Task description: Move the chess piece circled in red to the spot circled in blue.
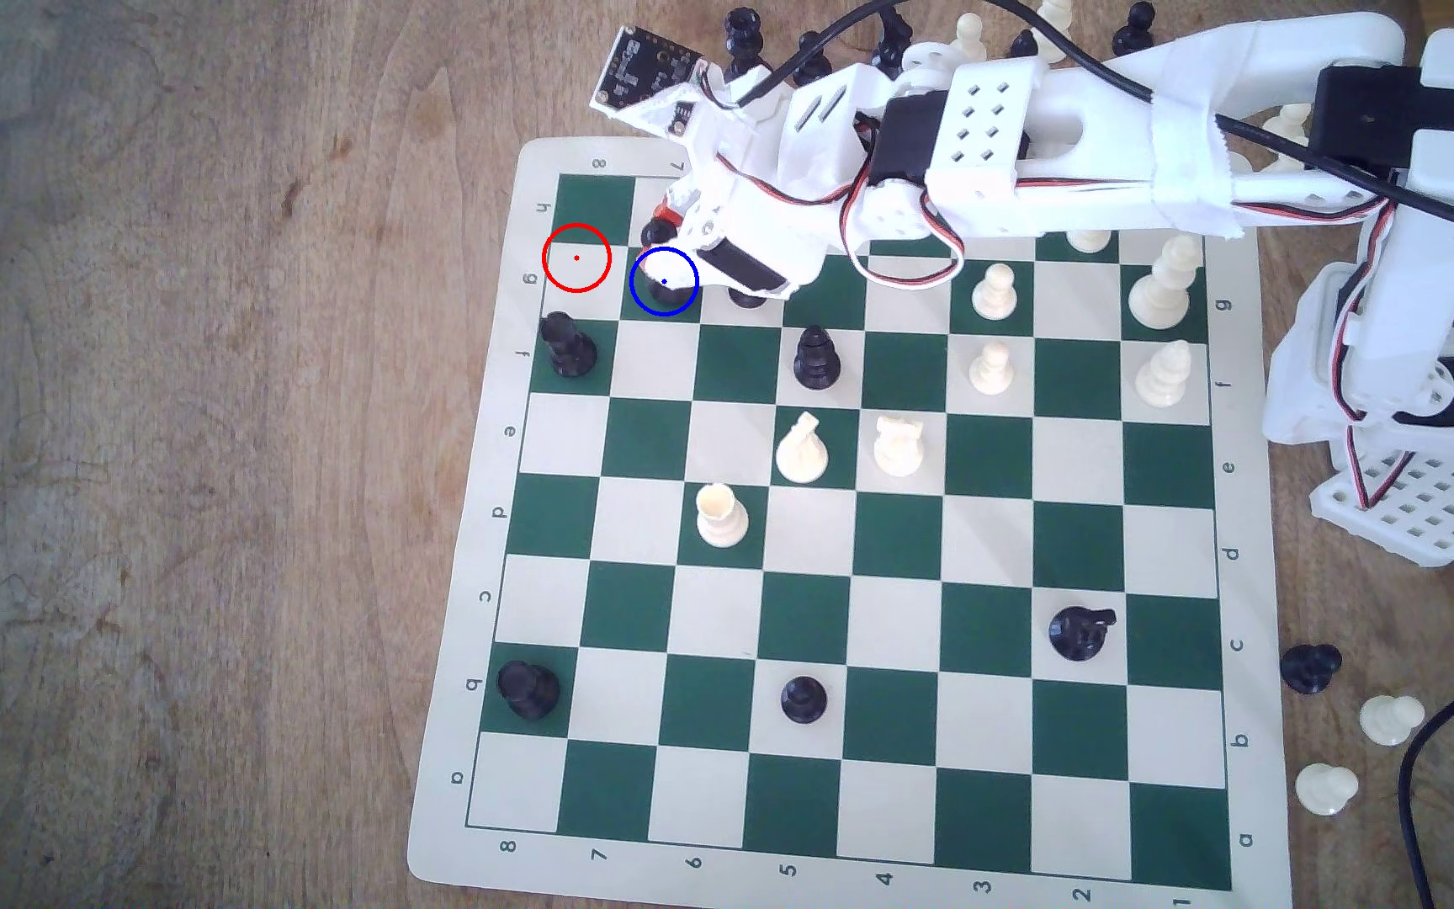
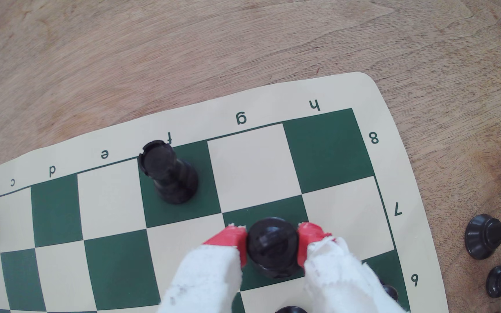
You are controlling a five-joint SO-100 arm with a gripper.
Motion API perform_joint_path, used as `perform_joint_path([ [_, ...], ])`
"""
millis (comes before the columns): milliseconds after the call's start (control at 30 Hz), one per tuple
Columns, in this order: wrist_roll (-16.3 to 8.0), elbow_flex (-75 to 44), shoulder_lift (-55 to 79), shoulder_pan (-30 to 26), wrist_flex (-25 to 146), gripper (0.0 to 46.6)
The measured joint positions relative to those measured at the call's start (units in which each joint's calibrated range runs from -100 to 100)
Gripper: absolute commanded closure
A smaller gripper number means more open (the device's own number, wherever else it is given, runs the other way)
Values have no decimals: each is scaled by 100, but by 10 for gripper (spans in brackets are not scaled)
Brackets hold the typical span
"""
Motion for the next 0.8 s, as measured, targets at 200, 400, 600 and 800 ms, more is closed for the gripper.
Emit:
perform_joint_path([
  [200, -59, 0, 0, 0, 0, 464],
  [400, -78, 0, 0, -22, -80, 464],
  [600, -107, 0, 0, -59, -175, 464],
  [800, -112, 0, 142, -59, -175, 464],
])
